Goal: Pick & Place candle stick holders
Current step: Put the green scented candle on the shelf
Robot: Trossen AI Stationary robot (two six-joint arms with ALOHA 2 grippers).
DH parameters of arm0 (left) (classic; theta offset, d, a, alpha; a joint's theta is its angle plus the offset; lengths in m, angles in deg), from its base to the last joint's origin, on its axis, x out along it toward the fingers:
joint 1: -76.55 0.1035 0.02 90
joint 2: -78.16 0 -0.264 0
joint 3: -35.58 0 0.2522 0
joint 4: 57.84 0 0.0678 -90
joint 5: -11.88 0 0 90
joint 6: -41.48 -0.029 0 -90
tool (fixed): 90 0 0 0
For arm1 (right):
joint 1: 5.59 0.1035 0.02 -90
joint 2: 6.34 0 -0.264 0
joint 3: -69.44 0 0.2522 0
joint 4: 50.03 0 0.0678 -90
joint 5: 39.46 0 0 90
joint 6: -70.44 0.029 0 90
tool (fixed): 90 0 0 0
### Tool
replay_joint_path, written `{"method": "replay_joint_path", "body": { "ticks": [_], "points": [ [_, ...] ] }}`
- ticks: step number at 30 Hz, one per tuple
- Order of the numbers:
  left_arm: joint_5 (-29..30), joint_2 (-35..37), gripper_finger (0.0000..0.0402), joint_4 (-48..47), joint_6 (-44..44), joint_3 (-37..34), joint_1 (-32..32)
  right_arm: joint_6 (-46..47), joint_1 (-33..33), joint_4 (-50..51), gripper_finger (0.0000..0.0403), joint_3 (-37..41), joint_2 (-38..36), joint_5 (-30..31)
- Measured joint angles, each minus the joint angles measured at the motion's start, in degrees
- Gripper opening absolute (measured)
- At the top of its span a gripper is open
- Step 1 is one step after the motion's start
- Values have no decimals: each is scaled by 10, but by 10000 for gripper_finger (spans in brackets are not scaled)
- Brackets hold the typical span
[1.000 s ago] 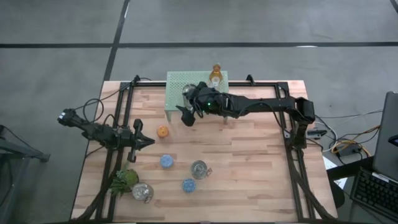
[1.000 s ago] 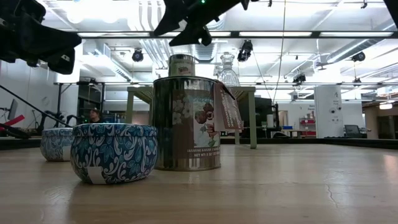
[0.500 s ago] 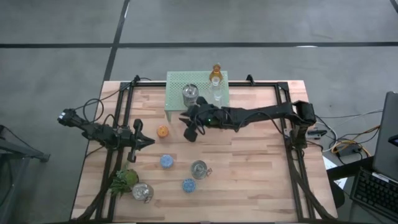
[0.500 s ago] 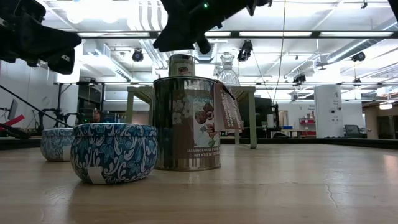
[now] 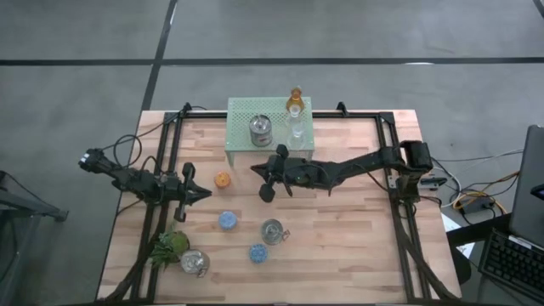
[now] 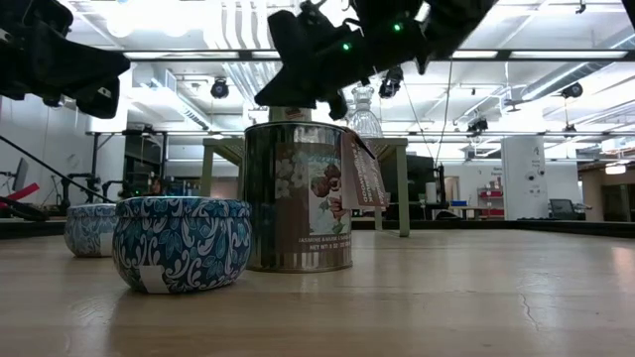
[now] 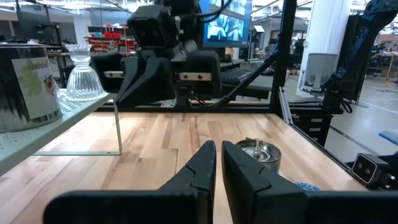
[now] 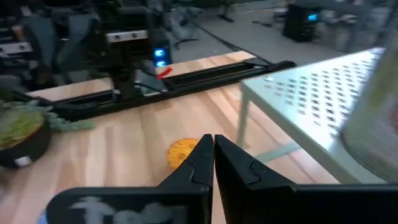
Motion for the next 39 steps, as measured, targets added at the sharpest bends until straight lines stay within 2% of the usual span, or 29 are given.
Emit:
{"method": "replay_joint_path", "body": {
  "ticks": [4, 14, 21, 24, 29, 39],
  "points": [
    [0, 0, 30, 0, 0, 0, 0, 9, 14, -6, 8, 11, 0, 68],
    [0, 0, 30, 0, 0, 0, 0, 20, 12, -99, 8, 29, 22, 81],
    [0, 0, 30, 0, 0, 0, 0, -3, -13, -99, 8, -31, 87, 82],
    [0, 0, 30, 0, 0, 0, 0, -17, -24, -100, 8, -55, 106, 103],
    [0, 0, 30, 0, 0, 0, 0, -16, -29, -62, 8, -65, 105, 138],
    [0, 0, 30, -1, 0, 0, 0, -17, -35, -55, 8, -75, 105, 191]
  ]
}}
